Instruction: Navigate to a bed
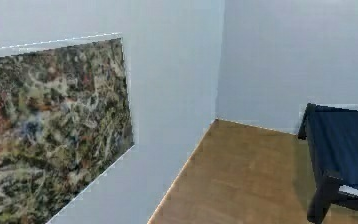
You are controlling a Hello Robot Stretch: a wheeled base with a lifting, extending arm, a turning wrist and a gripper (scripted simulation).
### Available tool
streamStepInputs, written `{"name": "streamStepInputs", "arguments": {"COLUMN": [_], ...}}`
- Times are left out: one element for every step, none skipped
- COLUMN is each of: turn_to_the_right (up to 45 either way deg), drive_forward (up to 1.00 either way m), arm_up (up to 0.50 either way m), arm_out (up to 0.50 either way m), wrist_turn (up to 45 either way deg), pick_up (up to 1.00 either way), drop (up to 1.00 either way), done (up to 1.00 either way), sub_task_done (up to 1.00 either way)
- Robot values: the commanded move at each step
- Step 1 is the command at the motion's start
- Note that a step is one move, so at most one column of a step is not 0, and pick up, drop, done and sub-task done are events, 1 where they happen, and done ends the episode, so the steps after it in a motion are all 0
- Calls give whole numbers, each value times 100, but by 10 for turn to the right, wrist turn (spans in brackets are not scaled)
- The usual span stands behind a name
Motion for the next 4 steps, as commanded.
{"name": "streamStepInputs", "arguments": {"turn_to_the_right": [240,0,450,0], "drive_forward": [0,70,0,0], "arm_up": [0,0,0,0], "arm_out": [0,0,0,0], "wrist_turn": [0,0,0,0], "pick_up": [0,0,0,0], "drop": [0,0,0,0], "done": [0,0,0,100], "sub_task_done": [0,0,0,0]}}
